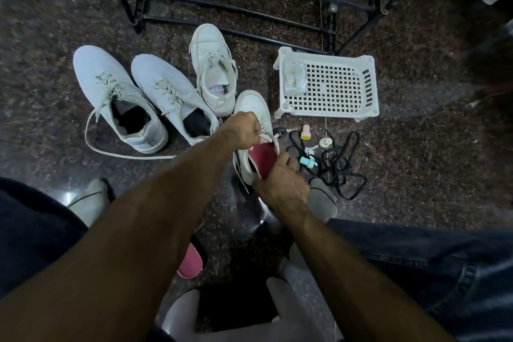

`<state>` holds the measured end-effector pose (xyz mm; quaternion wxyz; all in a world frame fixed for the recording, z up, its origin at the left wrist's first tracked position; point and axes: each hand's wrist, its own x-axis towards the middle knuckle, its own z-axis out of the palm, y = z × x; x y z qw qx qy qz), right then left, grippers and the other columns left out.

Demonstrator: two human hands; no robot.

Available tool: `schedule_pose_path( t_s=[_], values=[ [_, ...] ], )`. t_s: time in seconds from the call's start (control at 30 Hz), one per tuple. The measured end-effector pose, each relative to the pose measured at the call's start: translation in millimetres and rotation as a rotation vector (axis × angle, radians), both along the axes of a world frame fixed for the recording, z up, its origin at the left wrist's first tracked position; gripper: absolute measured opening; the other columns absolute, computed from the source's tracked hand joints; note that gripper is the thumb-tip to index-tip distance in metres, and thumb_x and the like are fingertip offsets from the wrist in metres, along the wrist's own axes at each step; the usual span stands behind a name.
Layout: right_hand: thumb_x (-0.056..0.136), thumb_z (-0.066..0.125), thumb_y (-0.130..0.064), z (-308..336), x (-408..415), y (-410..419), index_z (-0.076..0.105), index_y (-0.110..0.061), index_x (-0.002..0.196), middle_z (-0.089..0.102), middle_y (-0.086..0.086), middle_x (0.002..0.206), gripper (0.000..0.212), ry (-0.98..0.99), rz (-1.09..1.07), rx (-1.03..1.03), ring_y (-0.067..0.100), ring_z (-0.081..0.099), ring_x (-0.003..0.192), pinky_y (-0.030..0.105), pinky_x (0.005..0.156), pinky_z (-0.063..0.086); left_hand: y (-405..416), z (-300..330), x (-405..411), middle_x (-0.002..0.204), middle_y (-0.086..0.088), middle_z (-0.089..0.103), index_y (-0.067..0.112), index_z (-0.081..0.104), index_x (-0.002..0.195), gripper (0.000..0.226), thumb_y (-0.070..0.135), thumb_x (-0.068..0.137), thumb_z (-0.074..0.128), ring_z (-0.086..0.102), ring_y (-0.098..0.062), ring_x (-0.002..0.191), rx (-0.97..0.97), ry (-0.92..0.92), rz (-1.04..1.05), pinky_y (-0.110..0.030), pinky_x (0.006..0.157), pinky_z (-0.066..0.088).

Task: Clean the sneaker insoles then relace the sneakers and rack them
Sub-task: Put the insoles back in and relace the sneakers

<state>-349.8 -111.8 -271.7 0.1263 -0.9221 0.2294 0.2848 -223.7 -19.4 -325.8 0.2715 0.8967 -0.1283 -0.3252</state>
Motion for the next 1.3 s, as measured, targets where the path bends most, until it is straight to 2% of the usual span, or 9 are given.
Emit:
schedule_pose_path(
  t_s=[0.2, 0.37, 0.5, 0.63, 0.77, 0.93, 1.07, 1.17, 1.3],
  values=[
    [0.080, 0.068, -0.047, -5, -10, 4, 0.048, -0.014, 0.121, 0.058, 0.006, 0.119, 0.056, -0.211, -0.279, 0.122, 0.030, 0.059, 0.106, 0.041, 0.086, 0.050, 0, -3, -3, 0.091, -0.004, 0.074, 0.014, 0.077, 0.088, 0.012, 0.017, 0.079, 0.070, 0.067, -0.021, 0.085, -0.009, 0.003, 0.018, -0.024, 0.073, 0.048],
    [0.080, 0.071, -0.044, -26, 14, 18, 0.047, -0.014, 0.121, 0.055, 0.007, 0.123, 0.056, -0.253, -0.325, 0.092, 0.032, 0.055, 0.112, 0.039, 0.084, 0.047, -1, -6, -4, 0.091, -0.003, 0.074, 0.015, 0.077, 0.085, 0.009, 0.019, 0.079, 0.071, 0.067, -0.020, 0.086, -0.015, -0.004, 0.033, -0.029, 0.081, 0.054],
    [0.077, 0.072, -0.044, -31, 12, 19, 0.042, -0.014, 0.122, 0.049, 0.006, 0.125, 0.063, -0.289, -0.266, 0.045, 0.031, 0.051, 0.115, 0.043, 0.084, 0.048, -1, -9, -3, 0.084, -0.003, 0.073, 0.015, 0.076, 0.079, 0.006, 0.019, 0.078, 0.072, 0.067, -0.020, 0.082, -0.010, 0.002, 0.029, -0.028, 0.077, 0.053],
    [0.073, 0.072, -0.047, -26, -13, 13, 0.040, -0.016, 0.119, 0.046, 0.003, 0.120, 0.065, -0.257, -0.185, 0.020, 0.023, 0.047, 0.114, 0.039, 0.084, 0.049, -1, -9, -1, 0.085, -0.003, 0.073, 0.016, 0.077, 0.081, 0.009, 0.024, 0.078, 0.075, 0.066, -0.019, 0.082, -0.021, 0.021, 0.025, -0.026, 0.075, 0.051],
    [0.077, 0.066, -0.050, -25, -26, 12, 0.049, -0.016, 0.118, 0.052, 0.002, 0.116, 0.056, -0.282, -0.185, 0.013, 0.024, 0.053, 0.110, 0.036, 0.082, 0.048, 1, -9, -4, 0.087, -0.001, 0.073, 0.016, 0.077, 0.083, 0.008, 0.023, 0.079, 0.074, 0.066, -0.019, 0.084, -0.026, 0.028, 0.037, -0.026, 0.077, 0.051],
    [0.081, 0.059, -0.050, -30, -2, 14, 0.061, -0.013, 0.108, 0.063, 0.004, 0.103, 0.045, -0.312, -0.089, -0.029, 0.025, 0.061, 0.099, 0.038, 0.080, 0.052, 1, -9, -5, 0.084, -0.001, 0.073, 0.016, 0.075, 0.076, 0.007, 0.016, 0.078, 0.069, 0.067, -0.018, 0.084, -0.028, 0.020, 0.050, -0.027, 0.077, 0.052],
    [0.085, 0.060, -0.044, -37, 26, 14, 0.064, -0.015, 0.105, 0.065, 0.005, 0.105, 0.036, -0.265, 0.015, -0.037, 0.025, 0.057, 0.109, 0.037, 0.081, 0.051, 2, -12, -4, 0.078, 0.000, 0.070, 0.018, 0.067, 0.061, 0.018, 0.018, 0.079, 0.069, 0.066, -0.020, 0.081, -0.029, 0.018, 0.041, -0.026, 0.071, 0.049],
    [0.090, 0.052, -0.046, -35, 33, 9, 0.066, -0.019, 0.103, 0.067, 0.005, 0.102, 0.033, -0.181, 0.131, -0.075, 0.025, 0.057, 0.109, 0.036, 0.077, 0.049, 2, -13, -4, 0.090, -0.002, 0.074, 0.016, 0.076, 0.079, 0.011, 0.015, 0.078, 0.065, 0.067, -0.019, 0.088, -0.034, 0.005, 0.045, -0.029, 0.081, 0.053],
    [0.093, 0.044, -0.051, -25, 9, 0, 0.050, -0.018, 0.130, 0.055, 0.007, 0.120, 0.051, -0.201, 0.281, -0.059, 0.028, 0.050, 0.114, 0.042, 0.082, 0.047, 1, -13, -3, 0.087, -0.002, 0.074, 0.016, 0.076, 0.080, 0.007, 0.019, 0.078, 0.070, 0.067, -0.018, 0.085, -0.026, 0.010, 0.022, -0.031, 0.081, 0.054]
  ],
)
